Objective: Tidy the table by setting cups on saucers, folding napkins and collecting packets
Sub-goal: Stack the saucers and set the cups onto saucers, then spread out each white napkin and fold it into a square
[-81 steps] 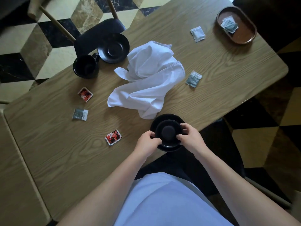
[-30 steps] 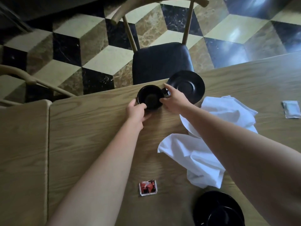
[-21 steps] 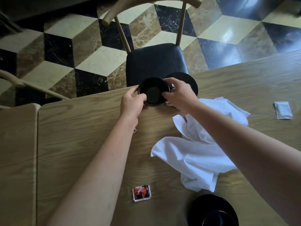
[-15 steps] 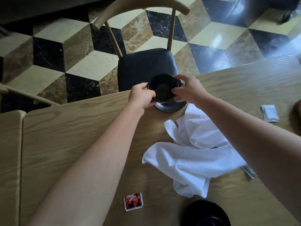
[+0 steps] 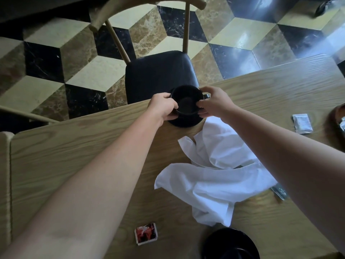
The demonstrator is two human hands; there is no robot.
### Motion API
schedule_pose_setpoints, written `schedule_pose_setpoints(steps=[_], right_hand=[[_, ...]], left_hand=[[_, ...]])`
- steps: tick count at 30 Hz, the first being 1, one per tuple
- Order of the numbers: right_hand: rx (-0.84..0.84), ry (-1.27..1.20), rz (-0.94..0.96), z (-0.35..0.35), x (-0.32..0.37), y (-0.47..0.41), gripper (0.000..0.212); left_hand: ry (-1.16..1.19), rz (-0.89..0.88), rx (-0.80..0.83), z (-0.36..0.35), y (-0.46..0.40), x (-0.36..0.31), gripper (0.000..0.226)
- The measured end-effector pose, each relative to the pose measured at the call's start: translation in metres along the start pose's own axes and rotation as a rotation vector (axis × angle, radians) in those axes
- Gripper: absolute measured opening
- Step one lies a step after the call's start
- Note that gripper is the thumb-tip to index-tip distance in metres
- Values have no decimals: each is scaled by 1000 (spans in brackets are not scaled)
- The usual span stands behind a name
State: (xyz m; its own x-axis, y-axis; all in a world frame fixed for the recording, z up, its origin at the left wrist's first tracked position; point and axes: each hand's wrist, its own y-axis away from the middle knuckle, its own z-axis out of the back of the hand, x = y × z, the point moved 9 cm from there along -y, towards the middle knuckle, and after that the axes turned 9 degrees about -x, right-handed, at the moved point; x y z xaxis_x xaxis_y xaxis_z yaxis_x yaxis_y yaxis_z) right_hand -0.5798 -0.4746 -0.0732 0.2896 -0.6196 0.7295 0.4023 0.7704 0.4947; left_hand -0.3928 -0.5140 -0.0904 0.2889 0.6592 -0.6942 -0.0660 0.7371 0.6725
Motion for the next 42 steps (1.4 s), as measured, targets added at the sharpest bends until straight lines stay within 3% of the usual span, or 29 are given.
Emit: schedule_pose_setpoints(steps=[19,21,24,26,28,31,37,42], right_hand=[[67,-86,-31,-14,-11,4,40],[47,-53,-31,-9,-10,8,55],[-110,11,58,21,-4,27,62],[-217,-52,131,46,-6,54,48],[-298,-140,131,70,-26,86,32],[-386,-183,46,94,-73,133,16],[-378,-194,-188,86,-139,169,14],[-344,-193,-256,80,-158,183,14]], left_hand=[[17,9,-24,7,2,10,38],[-39,-54,-129,17,10,6,37],[-235,-361,-358,34,50,-17,25],[-160,-442,-300,24,88,-11,14],[-99,-374,-133,2,114,17,11],[-239,-338,17,-24,139,57,13],[-411,-493,21,-54,149,67,24],[-483,-535,49,-62,163,72,25]])
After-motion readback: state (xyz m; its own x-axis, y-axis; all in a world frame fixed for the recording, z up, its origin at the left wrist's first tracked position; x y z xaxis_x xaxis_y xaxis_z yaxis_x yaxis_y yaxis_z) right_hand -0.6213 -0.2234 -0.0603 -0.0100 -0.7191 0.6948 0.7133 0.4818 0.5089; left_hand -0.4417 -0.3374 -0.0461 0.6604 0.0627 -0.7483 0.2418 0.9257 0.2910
